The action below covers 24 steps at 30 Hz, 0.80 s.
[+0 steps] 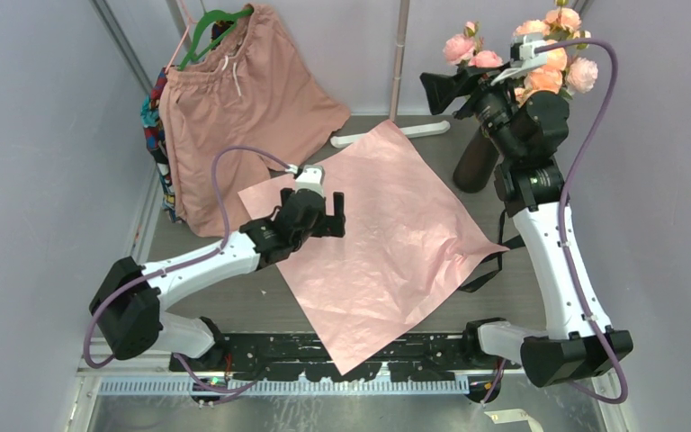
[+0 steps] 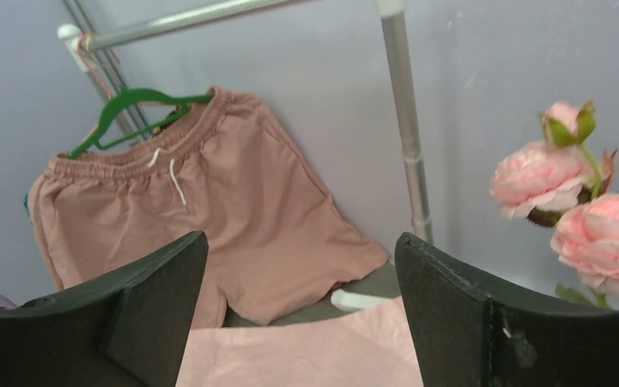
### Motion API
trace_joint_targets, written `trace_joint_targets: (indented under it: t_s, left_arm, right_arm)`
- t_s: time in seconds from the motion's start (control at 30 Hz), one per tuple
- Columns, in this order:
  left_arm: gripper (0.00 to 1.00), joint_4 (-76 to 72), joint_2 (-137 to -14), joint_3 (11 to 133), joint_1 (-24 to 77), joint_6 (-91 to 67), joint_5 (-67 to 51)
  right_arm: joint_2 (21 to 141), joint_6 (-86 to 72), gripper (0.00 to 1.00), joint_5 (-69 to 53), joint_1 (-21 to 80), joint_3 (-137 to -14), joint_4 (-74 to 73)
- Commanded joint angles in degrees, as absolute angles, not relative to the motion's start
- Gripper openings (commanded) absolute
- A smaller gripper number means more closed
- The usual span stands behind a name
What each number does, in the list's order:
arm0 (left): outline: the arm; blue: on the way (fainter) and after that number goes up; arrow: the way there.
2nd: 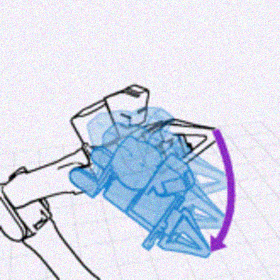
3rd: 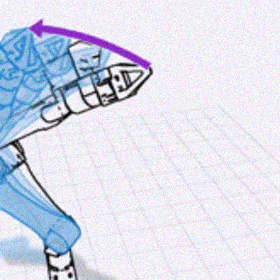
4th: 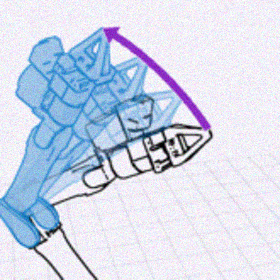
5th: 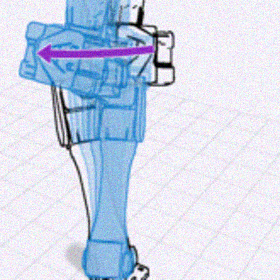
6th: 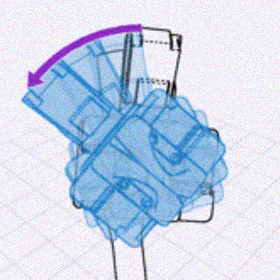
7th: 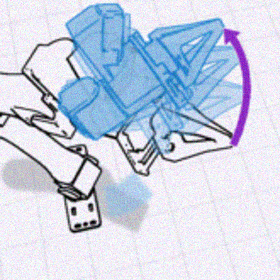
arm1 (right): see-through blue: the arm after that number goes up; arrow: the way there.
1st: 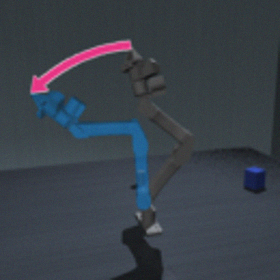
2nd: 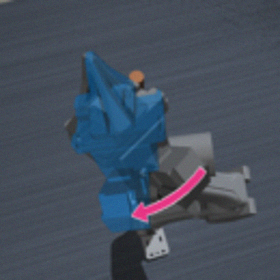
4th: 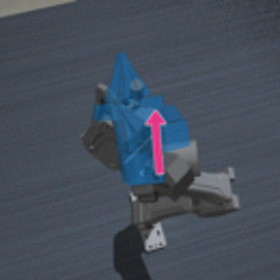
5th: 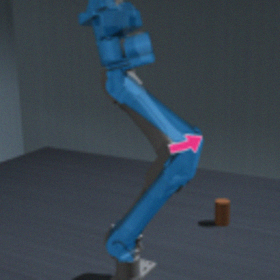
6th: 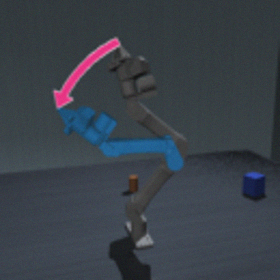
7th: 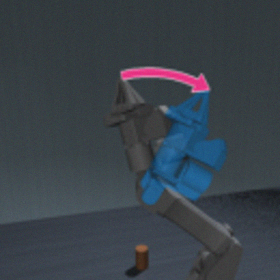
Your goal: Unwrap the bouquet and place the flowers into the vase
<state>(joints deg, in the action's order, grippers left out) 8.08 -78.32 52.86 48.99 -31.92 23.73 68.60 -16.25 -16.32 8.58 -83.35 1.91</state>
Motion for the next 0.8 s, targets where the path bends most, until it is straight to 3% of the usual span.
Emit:
trace_joint_targets:
  t_s: [0.0,0.77]
  left_arm:
    - [1.00,8.32,-77.97,55.45,48.69,-32.44,24.25]
    - [1.00,5.76,-79.60,54.13,48.69,-31.69,23.27]
  right_arm:
    - [70.05,-16.26,0.91,-18.18,9.55,-79.83,-1.22]
    - [84.13,-11.08,0.92,-16.77,18.07,-77.24,-8.80]
